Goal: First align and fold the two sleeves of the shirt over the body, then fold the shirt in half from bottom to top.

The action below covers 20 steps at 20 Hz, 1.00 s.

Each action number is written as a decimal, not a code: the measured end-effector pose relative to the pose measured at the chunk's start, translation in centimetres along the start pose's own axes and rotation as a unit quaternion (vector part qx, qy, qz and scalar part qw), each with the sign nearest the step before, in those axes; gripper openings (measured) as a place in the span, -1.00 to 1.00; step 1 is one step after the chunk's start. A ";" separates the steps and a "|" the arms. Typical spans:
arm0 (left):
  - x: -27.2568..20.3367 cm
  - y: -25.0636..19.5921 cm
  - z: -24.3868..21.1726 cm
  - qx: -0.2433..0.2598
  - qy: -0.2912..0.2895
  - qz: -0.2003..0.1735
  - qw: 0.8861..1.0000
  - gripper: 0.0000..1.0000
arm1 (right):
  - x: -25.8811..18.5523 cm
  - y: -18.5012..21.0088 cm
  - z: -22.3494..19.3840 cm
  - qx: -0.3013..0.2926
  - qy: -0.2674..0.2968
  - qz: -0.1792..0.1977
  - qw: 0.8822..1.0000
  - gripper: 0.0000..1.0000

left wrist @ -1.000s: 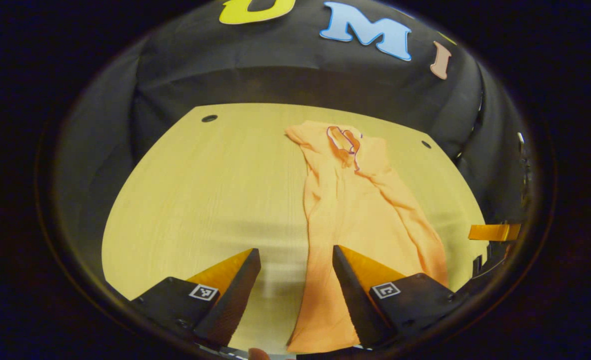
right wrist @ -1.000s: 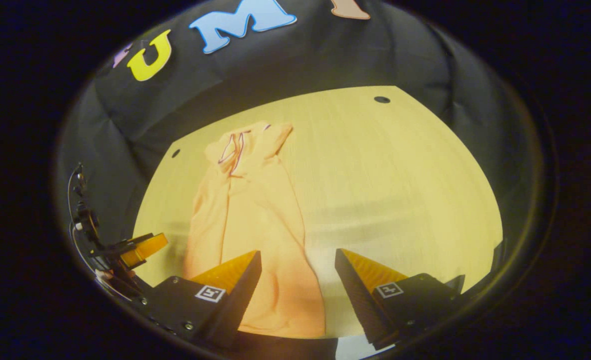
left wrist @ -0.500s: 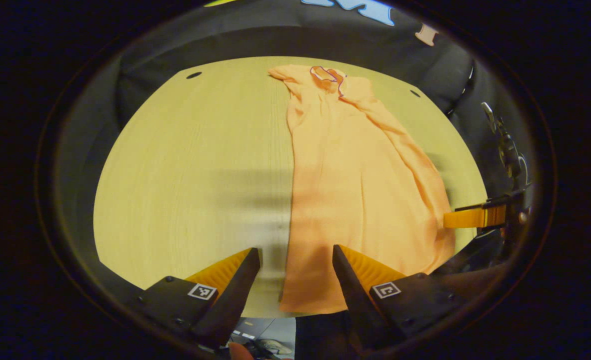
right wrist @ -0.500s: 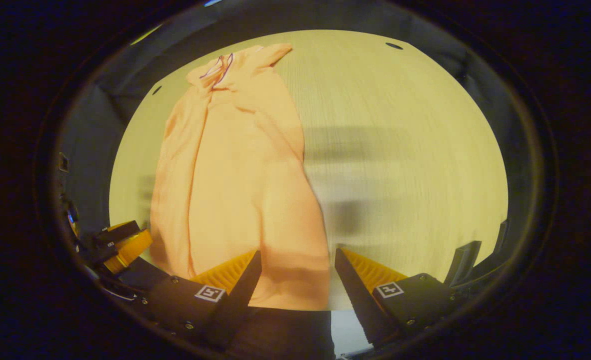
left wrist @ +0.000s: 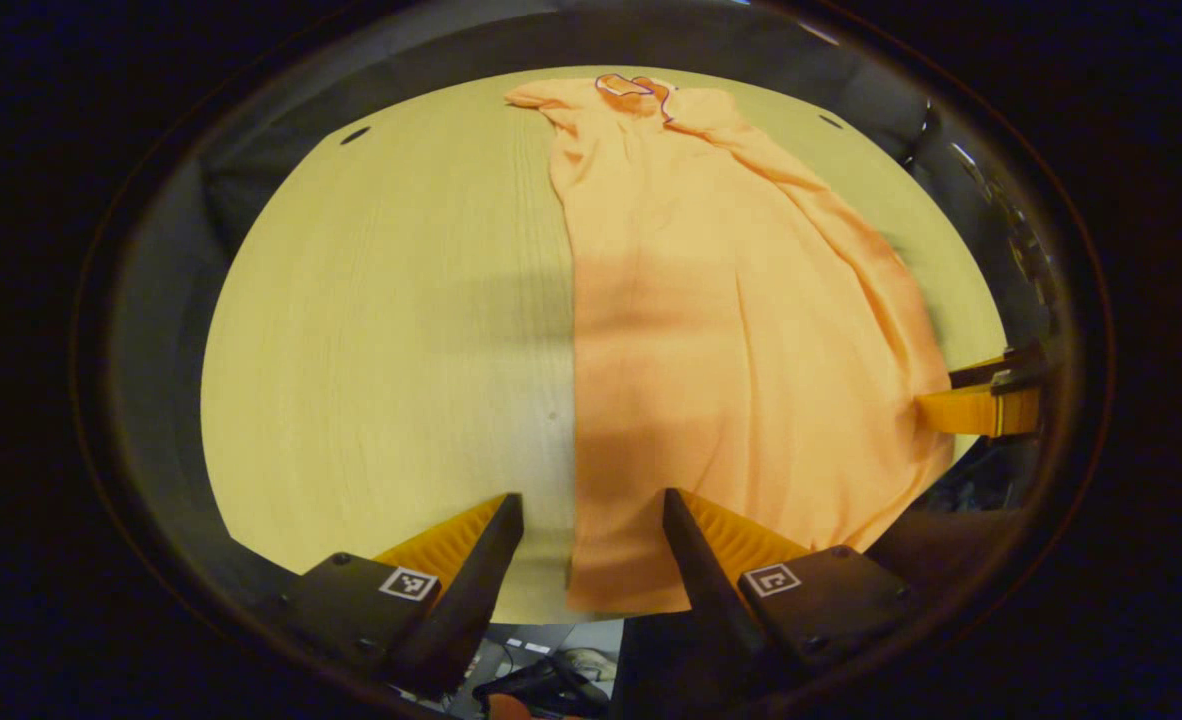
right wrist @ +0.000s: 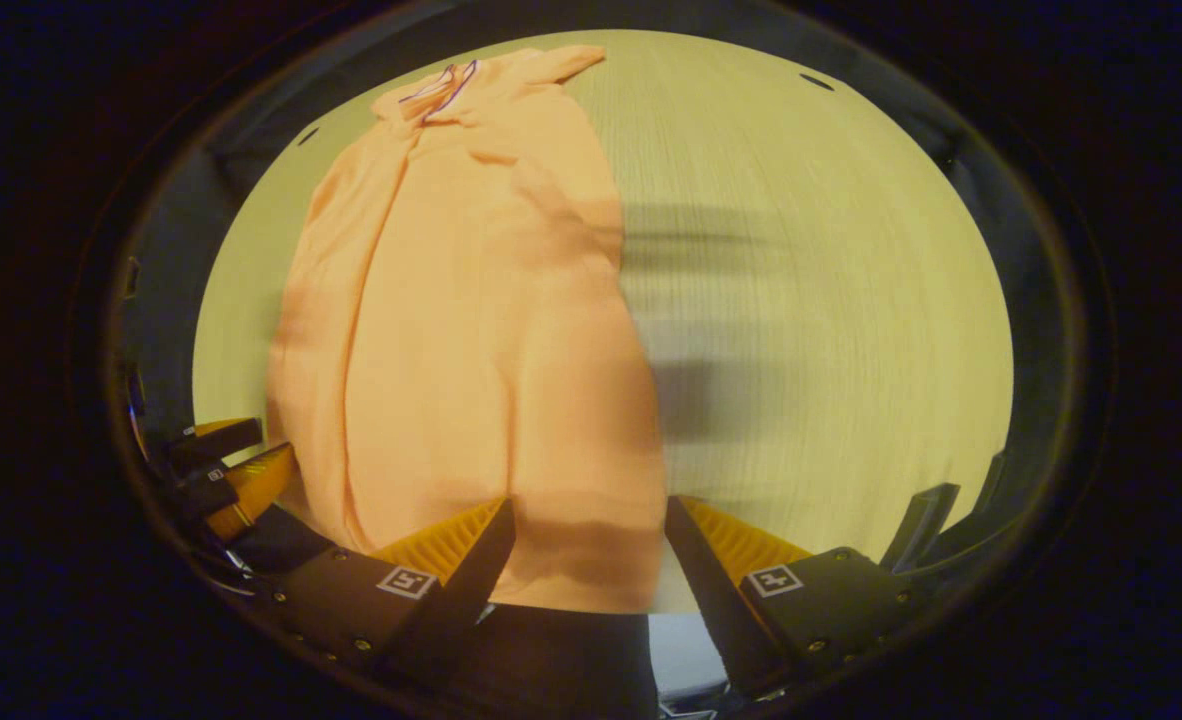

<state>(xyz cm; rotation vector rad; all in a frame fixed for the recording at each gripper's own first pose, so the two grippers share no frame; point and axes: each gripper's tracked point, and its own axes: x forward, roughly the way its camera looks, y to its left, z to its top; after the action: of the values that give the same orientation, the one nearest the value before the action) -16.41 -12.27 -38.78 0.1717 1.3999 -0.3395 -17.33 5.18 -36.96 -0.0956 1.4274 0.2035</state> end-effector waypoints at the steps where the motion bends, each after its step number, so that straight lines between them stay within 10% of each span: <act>1: 0.2 0.0 0.0 -0.001 0.007 0.000 1.000 0.92 | 0.0 0.0 0.0 -0.004 0.006 -0.005 1.000 0.94; 12: 0.4 0.0 0.8 -0.020 0.051 0.005 0.999 0.97 | 0.3 0.2 0.1 -0.004 0.036 -0.040 0.999 0.94; 14: 0.4 0.0 0.7 -0.032 0.065 0.005 0.997 0.78 | 0.2 0.1 0.0 -0.005 0.035 -0.039 0.999 0.92; 15: 0.5 -0.1 0.6 -0.036 0.075 0.006 0.997 0.37 | 0.4 0.0 0.0 -0.005 0.038 -0.040 0.998 0.92; 17: 0.4 -0.2 0.6 -0.033 0.078 0.000 0.996 0.34 | 0.1 -0.5 -0.1 0.003 0.043 -0.039 0.998 0.76; 20: 0.2 -0.4 1.0 -0.064 0.074 -0.006 0.995 -0.46 | 0.1 -1.2 0.0 0.016 0.042 -0.036 0.998 0.24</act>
<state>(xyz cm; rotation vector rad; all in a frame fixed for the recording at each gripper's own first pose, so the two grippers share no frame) -15.56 -13.00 -38.80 0.0838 1.5644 -0.2503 -17.09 4.02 -37.17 -0.1303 1.5087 0.1179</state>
